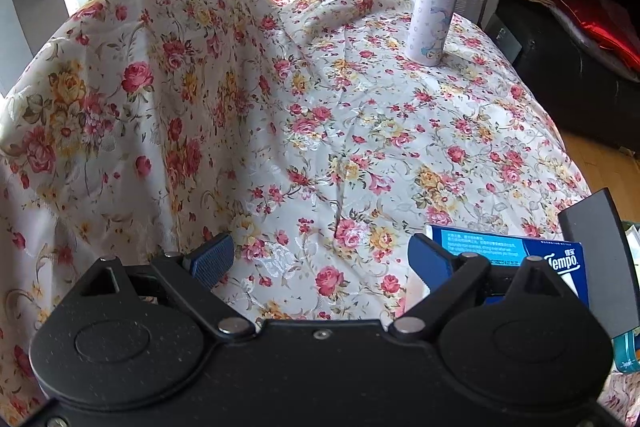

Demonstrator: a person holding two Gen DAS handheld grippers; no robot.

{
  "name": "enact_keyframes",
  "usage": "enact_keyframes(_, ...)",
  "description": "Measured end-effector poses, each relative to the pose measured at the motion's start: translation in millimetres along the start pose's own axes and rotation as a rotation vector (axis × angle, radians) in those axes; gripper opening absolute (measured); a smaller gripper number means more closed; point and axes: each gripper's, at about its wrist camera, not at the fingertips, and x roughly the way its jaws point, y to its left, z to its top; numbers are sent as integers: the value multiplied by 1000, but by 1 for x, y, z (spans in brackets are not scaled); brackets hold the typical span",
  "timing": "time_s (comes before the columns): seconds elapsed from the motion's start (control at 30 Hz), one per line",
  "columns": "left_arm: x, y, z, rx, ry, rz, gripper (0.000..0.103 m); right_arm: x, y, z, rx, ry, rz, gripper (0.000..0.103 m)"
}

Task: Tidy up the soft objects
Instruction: 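Grasp the small white tissue pack off the blue Tempo box with the left gripper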

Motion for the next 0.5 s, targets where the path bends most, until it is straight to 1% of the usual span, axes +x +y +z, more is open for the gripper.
enact_keyframes(0.03,0,0,0,1,-1,-2,91,1,0,0,1,1,-10,35)
enact_keyframes(0.07,0,0,0,3,-3,-4,91,1,-1,0,-1,3,-20,30)
enact_keyframes(0.1,-1,0,0,4,-4,-8,91,0,-3,-1,1,1,-26,30)
enact_keyframes(0.17,-1,0,0,8,-4,-21,91,-6,-7,-3,13,-10,-46,16)
enact_keyframes(0.33,-4,-4,-1,32,-10,-34,91,-22,-20,-11,39,-45,-144,16)
enact_keyframes(0.43,-15,-12,-4,76,-55,-42,91,-32,-29,-16,72,-69,-177,16)
enact_keyframes(0.5,-24,-20,-7,106,-82,-72,91,-37,-32,-19,85,-86,-199,16)
